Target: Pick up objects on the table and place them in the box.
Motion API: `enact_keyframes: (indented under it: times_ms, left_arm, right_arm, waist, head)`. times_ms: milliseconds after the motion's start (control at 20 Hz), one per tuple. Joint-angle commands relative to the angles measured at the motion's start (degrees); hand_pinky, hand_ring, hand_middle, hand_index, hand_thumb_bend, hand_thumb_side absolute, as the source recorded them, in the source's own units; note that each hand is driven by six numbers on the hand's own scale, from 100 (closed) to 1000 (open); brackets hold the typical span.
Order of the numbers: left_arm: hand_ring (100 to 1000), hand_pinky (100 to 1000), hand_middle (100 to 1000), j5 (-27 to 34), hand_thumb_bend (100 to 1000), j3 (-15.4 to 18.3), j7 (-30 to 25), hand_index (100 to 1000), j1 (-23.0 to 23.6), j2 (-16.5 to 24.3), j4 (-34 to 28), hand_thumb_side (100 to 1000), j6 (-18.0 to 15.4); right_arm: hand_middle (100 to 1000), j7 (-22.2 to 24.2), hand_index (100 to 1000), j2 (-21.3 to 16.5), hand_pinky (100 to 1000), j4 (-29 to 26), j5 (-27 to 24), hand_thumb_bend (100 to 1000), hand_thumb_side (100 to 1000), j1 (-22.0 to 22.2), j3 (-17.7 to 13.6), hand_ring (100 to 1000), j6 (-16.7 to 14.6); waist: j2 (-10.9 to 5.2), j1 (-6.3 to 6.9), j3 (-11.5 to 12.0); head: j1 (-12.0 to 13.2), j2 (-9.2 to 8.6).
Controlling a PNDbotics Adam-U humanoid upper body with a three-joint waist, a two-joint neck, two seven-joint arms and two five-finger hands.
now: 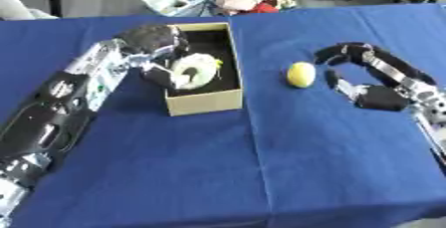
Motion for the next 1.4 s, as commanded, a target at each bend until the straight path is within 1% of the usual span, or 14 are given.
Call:
enact_keyframes:
  times_ms: [50,200,300,450,650,750,900,950,1000,1150,1200,1400]
  left_arm:
    - [699,703,727,-0.3,406,0.7,-1.0,838,-0.8,0.3,-0.3,645,-0.2]
    - [735,733,763,1.3,473,1.3,-0.7,857,-0.6,0.7,-1.2,690,0.4]
    - [720,720,754,2.9,475,2.2,0.0,858,-0.5,1.0,-2.4,704,1.3]
    - [671,687,712,5.5,405,3.8,2.2,842,-0.2,1.8,-5.4,723,3.4]
    - [645,666,688,9.2,377,6.1,5.2,842,1.1,2.6,-10.6,733,6.4]
    - [636,658,681,10.9,368,7.1,6.7,842,2.2,2.9,-13.3,724,7.8]
    - [625,647,672,13.5,355,8.4,9.1,843,4.4,3.9,-17.6,723,9.4]
    - [623,643,670,14.5,351,8.8,9.8,843,5.3,4.3,-19.1,724,10.0]
    - [621,642,667,15.4,347,9.1,10.4,842,6.3,4.7,-20.5,724,10.6]
    - [618,639,665,18.1,341,9.7,11.7,842,9.2,5.9,-25.0,726,12.2]
    - [618,639,665,19.0,340,9.9,11.9,843,10.1,6.3,-26.5,726,12.7]
    - [614,634,661,22.6,335,11.2,12.6,843,13.6,7.5,-32.2,725,14.8]
  right_arm:
    - [718,0.3,862,-0.7,813,-0.3,-0.4,100,678,-0.6,-0.2,897,-0.1]
    - [719,0.2,863,-1.1,813,-0.2,-0.2,100,673,-0.7,-0.3,896,-0.1]
    - [721,0.1,864,-1.7,813,0.0,0.0,100,668,-1.0,-0.2,896,-0.1]
    - [725,0.0,866,-2.9,813,0.3,0.5,100,654,-1.6,-0.2,893,-0.2]
    - [731,0.1,868,-5.4,813,1.8,1.1,100,655,-3.3,0.5,890,-0.4]
    - [737,0.5,872,-6.7,814,2.8,1.5,100,641,-4.5,1.2,889,-0.8]
    - [748,1.8,877,-8.6,815,5.0,2.6,100,604,-6.5,2.3,888,-1.6]
    - [750,2.2,879,-9.0,816,5.8,3.0,100,571,-7.0,2.6,889,-2.0]
    - [755,2.7,880,-9.4,817,6.8,3.5,100,588,-7.5,2.8,890,-2.3]
    - [764,3.8,886,-10.0,818,10.0,4.8,100,586,-8.8,3.2,893,-3.2]
    - [769,4.1,889,-10.0,819,11.2,5.2,100,597,-9.2,3.2,897,-3.4]
    - [792,5.3,900,-9.8,824,16.3,6.9,100,592,-10.4,3.1,907,-4.2]
  waist:
    - [-0.74,-0.12,-0.1]
    - [-0.76,-0.14,0.1]
    - [-0.77,-0.19,0.3]
    - [-0.79,-0.26,0.9]
    - [-0.80,-0.37,1.9]
    - [-0.76,-0.48,2.3]
    - [-0.62,-0.72,3.1]
    - [-0.57,-0.76,3.4]
    - [-0.51,-0.78,3.7]
    - [-0.41,-0.72,4.4]
    - [-0.38,-0.69,4.6]
    - [-0.39,-0.61,5.4]
  head:
    - [0.0,0.33]
    - [-0.2,0.33]
    - [-0.4,0.33]
    - [-0.8,0.33]
    - [-1.7,0.33]
    - [-2.1,0.33]
    - [-2.8,0.22]
    - [-3.0,0.19]
    - [-3.2,0.16]
    - [-3.5,0.05]
    - [-3.6,-0.03]
    - [-4.2,-0.03]
